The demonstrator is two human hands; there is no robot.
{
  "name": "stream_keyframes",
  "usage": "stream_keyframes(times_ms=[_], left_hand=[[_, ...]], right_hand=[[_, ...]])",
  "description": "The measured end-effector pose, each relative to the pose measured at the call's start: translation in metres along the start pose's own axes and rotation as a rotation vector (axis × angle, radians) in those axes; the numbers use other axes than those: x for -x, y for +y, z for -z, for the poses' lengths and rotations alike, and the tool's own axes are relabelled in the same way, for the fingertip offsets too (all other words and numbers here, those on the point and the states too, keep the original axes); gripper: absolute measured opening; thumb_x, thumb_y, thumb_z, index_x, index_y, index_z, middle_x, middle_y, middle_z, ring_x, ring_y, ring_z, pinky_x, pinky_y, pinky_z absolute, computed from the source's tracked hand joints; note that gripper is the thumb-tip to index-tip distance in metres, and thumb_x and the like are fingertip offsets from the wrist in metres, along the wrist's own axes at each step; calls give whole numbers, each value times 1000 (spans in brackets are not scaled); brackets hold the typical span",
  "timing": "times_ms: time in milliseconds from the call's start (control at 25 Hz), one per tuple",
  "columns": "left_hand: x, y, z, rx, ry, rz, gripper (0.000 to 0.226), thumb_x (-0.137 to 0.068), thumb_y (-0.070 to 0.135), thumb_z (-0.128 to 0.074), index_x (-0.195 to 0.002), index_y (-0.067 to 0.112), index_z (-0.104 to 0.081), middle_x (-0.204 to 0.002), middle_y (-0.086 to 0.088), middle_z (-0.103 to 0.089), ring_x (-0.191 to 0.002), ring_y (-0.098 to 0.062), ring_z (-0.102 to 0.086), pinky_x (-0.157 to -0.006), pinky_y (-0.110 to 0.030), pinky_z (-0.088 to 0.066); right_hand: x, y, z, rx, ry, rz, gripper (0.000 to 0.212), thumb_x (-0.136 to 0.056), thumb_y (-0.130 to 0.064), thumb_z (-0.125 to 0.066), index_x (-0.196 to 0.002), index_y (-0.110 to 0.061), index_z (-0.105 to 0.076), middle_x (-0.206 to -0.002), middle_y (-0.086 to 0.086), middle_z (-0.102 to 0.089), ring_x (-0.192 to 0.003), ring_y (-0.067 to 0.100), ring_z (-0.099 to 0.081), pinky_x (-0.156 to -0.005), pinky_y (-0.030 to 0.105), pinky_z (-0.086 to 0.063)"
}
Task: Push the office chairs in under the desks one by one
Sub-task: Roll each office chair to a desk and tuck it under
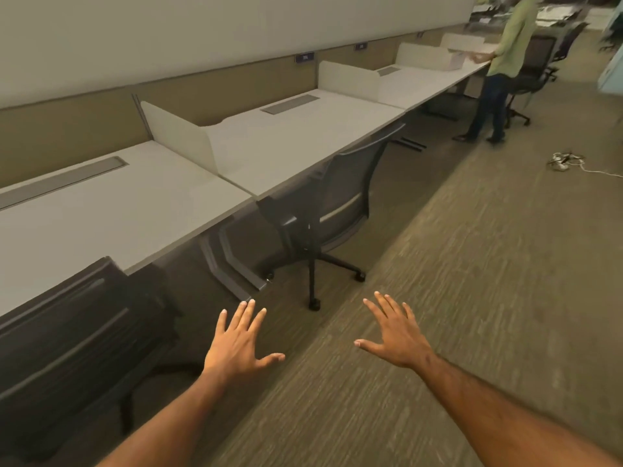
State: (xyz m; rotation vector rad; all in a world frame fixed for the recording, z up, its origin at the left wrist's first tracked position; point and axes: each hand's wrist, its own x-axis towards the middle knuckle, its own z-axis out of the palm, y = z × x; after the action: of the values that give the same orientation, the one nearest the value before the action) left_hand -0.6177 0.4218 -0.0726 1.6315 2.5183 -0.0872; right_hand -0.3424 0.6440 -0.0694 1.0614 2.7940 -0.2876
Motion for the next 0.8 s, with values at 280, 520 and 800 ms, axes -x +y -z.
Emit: stream_keyframes(times_ms=[280,520,800], left_hand=[[-111,64,34,-42,77,-105,116,-75,97,-21,-161,21,-7,-169,-8,3,-154,-23,11,-118,-52,15],[-250,113,53,-11,88,-135,122,-66,98,-6,-161,21,-5,-168,-9,5,-154,-23,13,-121,-53,12],[-403,170,79,121,104,-129,119,-71,97,-9,-161,20,-8,-169,-7,2,-155,-21,10,-125,-53,3]], right_hand=[[-48,81,37,-61,97,-28,133,-54,-103,6,-163,-27,-6,-171,5,-3,-157,24,-1,-124,53,-4],[-133,150,79,-57,128,-28,130,-56,-101,2,-163,-27,-8,-171,5,-2,-157,23,0,-124,53,-3],[-245,243,129,-71,120,-30,128,-58,-100,-1,-163,-27,-11,-171,4,-5,-157,22,-1,-124,51,-5]])
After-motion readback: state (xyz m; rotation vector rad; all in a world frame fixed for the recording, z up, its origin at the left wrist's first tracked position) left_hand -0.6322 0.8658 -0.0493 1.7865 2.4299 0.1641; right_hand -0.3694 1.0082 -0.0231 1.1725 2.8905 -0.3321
